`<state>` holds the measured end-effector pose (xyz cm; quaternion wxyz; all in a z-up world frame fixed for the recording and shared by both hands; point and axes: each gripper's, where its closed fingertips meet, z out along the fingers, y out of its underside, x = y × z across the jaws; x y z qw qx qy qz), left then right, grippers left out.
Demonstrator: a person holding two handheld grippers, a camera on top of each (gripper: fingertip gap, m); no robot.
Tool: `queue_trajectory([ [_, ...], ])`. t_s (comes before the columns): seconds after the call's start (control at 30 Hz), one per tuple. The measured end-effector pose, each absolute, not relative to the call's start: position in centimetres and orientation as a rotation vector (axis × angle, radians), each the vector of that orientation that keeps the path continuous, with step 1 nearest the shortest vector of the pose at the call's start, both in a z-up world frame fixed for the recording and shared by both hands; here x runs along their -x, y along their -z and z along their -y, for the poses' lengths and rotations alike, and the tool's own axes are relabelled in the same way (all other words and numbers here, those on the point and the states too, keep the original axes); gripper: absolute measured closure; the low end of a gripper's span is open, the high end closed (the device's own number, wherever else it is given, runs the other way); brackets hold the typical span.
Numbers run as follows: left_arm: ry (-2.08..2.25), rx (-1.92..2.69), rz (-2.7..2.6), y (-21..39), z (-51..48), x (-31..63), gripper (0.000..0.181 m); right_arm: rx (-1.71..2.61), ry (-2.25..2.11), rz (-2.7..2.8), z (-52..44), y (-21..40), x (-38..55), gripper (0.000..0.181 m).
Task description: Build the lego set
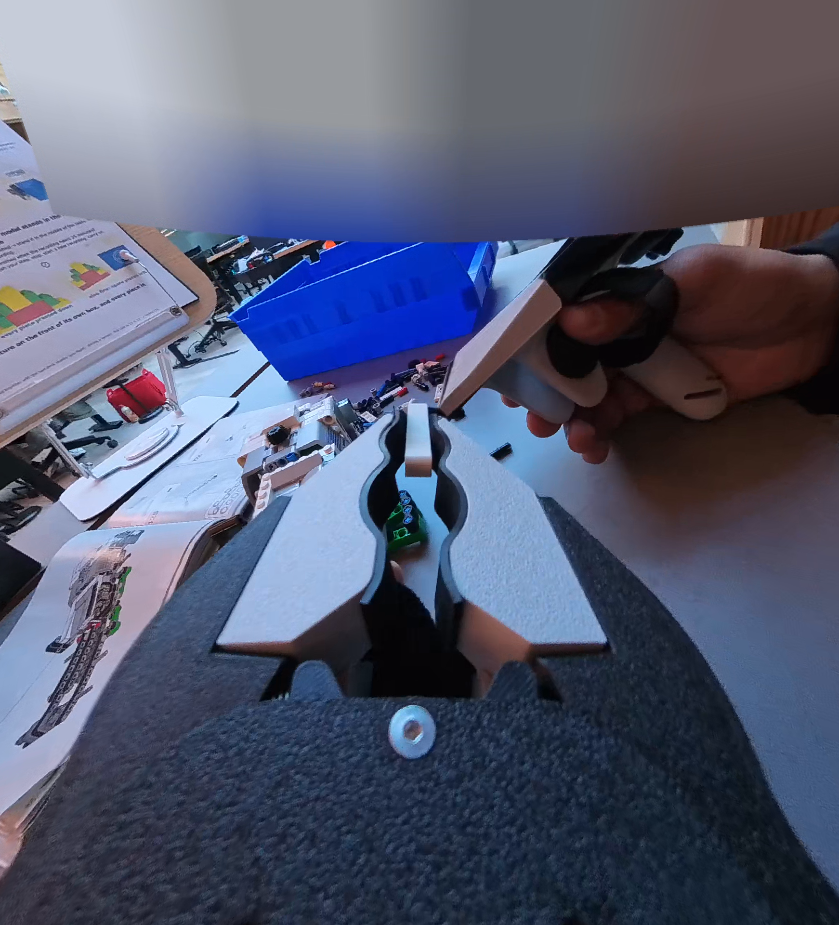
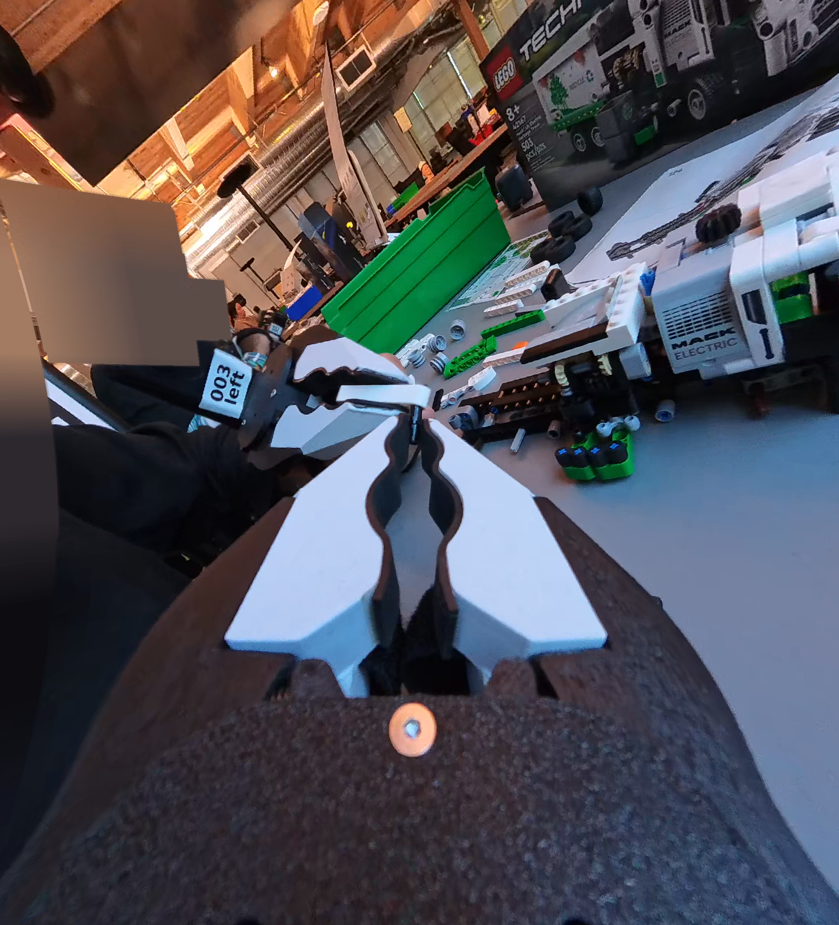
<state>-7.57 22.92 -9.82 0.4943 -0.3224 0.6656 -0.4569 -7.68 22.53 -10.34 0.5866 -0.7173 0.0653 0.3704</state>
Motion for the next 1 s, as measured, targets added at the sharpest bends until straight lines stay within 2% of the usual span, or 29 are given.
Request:
queue_trajectory([
  [0.63,1.063,1.013,-1.607,10.9,-23.4,6.7,0.175,1.745,-0.684,-0.212,-23.3,11.6,6.8,0.178],
  [0.83,0.813,0.779,-1.657,11.2,-23.3,6.8,0.175,1.765,-0.732,-0.215,-23.3,11.9,7.0,0.178],
  [1.0,0.778,0.681,-1.71,11.5,-23.2,7.0,0.175,1.803,-0.741,-0.199,-23.3,12.4,7.3,0.178],
])
